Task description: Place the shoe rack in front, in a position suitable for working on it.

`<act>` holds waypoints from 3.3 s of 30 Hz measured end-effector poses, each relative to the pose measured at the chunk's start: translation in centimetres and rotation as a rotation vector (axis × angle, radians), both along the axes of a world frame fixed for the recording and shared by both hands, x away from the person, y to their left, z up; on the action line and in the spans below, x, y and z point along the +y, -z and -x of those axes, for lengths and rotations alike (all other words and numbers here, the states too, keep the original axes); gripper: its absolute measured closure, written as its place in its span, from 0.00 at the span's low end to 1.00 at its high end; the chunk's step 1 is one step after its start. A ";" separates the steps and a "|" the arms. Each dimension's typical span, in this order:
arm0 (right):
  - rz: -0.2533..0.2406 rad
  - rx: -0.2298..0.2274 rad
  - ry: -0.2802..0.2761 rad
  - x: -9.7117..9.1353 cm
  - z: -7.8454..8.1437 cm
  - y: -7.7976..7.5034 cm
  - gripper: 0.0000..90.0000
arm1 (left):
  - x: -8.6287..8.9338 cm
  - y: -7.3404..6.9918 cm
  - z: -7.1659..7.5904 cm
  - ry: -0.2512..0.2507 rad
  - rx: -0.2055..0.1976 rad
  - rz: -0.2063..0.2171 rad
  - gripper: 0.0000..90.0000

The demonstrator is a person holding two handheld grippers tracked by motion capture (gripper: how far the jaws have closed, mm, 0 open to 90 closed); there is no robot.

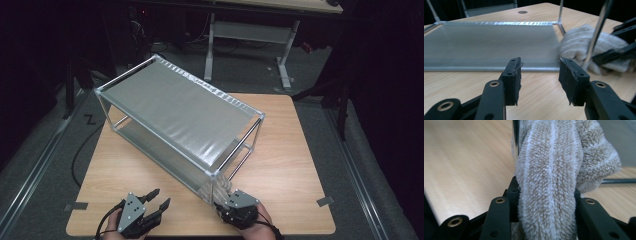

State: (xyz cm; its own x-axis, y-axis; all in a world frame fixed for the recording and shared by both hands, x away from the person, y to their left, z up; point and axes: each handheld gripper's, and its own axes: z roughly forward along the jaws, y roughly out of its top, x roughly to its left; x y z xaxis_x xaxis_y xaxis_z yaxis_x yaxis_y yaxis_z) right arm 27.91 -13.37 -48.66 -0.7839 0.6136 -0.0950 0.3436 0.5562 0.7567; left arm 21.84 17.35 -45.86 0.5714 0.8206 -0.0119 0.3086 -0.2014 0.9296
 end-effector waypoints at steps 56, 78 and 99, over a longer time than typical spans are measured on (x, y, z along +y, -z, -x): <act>-0.047 -0.060 0.221 -6.7 1.4 -1.4 0.67 | -7.9 -1.1 0.7 0.290 -0.087 -0.013 0.87; 0.045 0.052 0.073 -0.8 -4.4 0.6 0.67 | -4.6 -1.1 4.0 0.200 -0.100 -0.058 0.86; 0.038 0.059 0.144 -3.1 -3.6 0.4 0.68 | -4.4 -1.0 2.2 0.149 -0.090 -0.051 0.87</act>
